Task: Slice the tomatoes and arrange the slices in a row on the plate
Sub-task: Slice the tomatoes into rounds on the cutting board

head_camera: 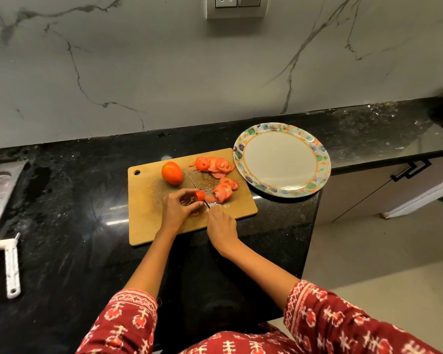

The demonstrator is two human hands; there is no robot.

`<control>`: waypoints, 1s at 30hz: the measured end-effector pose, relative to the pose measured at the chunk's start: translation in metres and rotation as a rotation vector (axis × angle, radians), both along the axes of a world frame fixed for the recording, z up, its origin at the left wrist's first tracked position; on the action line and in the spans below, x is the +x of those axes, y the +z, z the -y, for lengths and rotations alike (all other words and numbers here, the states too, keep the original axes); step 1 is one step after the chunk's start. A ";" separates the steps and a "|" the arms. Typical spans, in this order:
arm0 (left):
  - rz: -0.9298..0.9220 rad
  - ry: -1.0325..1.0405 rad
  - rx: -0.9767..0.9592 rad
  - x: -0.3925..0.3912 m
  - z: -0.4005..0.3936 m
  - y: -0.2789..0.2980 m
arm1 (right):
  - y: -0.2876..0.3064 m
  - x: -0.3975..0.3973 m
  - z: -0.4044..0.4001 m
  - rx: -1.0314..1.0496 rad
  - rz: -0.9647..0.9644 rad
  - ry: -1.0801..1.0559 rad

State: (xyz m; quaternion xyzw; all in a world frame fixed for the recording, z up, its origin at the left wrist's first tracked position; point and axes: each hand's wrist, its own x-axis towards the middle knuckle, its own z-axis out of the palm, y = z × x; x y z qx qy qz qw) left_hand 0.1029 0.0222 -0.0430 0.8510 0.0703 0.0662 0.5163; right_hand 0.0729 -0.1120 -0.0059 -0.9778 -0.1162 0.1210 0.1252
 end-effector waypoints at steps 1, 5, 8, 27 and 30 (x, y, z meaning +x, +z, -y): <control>-0.002 0.006 -0.001 0.000 -0.001 0.001 | -0.001 0.000 0.000 0.001 -0.002 0.007; -0.003 0.012 -0.017 0.000 0.000 0.002 | -0.009 -0.007 0.007 0.001 -0.018 -0.019; 0.003 0.010 -0.003 0.000 0.002 0.002 | -0.011 -0.003 0.005 -0.007 -0.026 -0.037; -0.014 0.010 -0.083 -0.003 -0.002 0.005 | -0.018 -0.025 0.025 0.056 -0.094 -0.108; 0.023 0.017 -0.027 -0.003 -0.004 0.002 | -0.005 -0.014 0.013 0.143 -0.046 -0.115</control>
